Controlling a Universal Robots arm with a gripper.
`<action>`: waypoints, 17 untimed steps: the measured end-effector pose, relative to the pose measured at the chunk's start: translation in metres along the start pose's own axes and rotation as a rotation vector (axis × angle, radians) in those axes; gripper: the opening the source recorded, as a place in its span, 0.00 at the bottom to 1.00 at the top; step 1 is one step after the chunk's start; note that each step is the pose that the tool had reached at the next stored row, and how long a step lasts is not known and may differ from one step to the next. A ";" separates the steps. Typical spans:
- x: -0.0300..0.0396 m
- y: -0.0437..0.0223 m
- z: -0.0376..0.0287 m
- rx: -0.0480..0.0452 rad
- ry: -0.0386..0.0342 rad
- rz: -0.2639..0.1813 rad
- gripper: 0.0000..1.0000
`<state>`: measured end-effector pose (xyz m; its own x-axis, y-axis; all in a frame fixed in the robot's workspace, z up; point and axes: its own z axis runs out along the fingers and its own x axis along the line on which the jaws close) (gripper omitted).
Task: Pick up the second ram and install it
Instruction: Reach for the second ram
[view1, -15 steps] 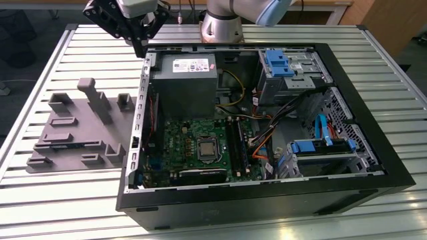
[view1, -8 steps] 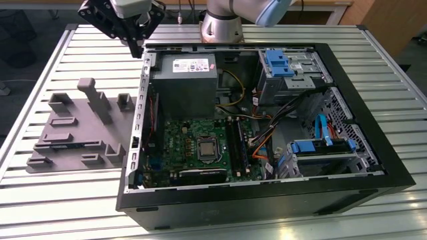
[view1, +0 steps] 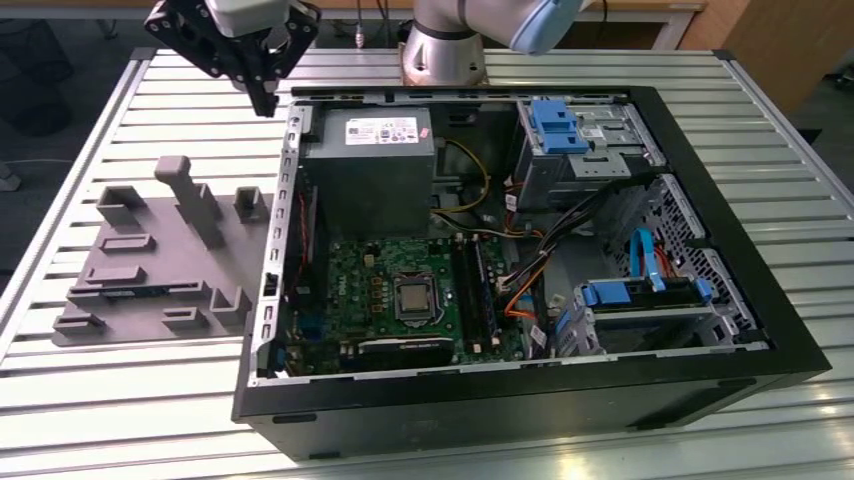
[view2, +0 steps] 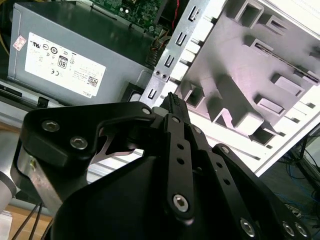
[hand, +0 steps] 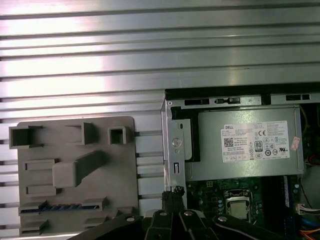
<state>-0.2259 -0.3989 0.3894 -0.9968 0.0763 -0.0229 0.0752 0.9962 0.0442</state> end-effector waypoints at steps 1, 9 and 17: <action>0.0010 -0.0001 0.0000 0.0000 0.0000 0.000 0.11; 0.0105 -0.0008 0.0001 0.0000 0.0000 0.000 0.11; 0.0235 -0.0031 0.0005 0.0000 0.0000 0.000 0.11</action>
<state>-0.2496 -0.4002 0.3882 -0.9968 0.0762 -0.0229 0.0752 0.9962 0.0442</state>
